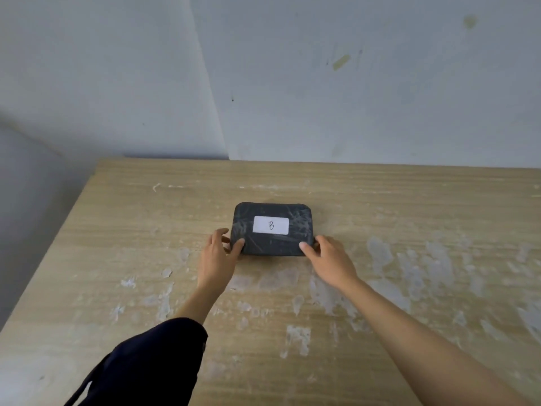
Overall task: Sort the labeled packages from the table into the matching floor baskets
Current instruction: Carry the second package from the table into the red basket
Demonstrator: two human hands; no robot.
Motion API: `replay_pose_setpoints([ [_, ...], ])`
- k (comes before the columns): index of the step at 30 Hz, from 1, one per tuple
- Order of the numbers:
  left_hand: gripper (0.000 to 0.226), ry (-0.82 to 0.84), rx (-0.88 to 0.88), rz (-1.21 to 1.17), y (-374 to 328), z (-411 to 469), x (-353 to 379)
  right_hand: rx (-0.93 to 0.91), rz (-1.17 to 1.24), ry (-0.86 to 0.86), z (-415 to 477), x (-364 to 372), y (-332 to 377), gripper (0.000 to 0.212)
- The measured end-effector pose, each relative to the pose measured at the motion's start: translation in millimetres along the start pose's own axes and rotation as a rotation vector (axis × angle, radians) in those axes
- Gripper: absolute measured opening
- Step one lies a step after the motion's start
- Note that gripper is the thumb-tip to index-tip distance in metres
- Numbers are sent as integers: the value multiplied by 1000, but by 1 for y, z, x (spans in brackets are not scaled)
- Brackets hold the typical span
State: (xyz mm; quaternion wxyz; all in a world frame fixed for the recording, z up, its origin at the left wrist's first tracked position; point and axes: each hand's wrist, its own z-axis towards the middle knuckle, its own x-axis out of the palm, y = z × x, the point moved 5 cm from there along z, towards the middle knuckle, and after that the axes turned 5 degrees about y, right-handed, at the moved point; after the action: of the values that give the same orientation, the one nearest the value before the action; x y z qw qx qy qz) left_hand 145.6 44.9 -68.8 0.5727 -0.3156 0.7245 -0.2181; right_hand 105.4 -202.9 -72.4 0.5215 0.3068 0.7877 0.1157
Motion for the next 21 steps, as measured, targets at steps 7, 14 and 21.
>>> replay_pose_setpoints([
  [7, 38, 27, 12, -151, 9, 3, 10, 70, 294, -226, 23, -5, 12, 76],
  [14, 39, -1, 2, -271, 10, -9, 16, -249, -276, -255, 46, -11, 65, 72],
  [21, 38, 41, -38, -287, 4, -11, 17, -144, -255, -127, 38, -12, 60, 70],
])
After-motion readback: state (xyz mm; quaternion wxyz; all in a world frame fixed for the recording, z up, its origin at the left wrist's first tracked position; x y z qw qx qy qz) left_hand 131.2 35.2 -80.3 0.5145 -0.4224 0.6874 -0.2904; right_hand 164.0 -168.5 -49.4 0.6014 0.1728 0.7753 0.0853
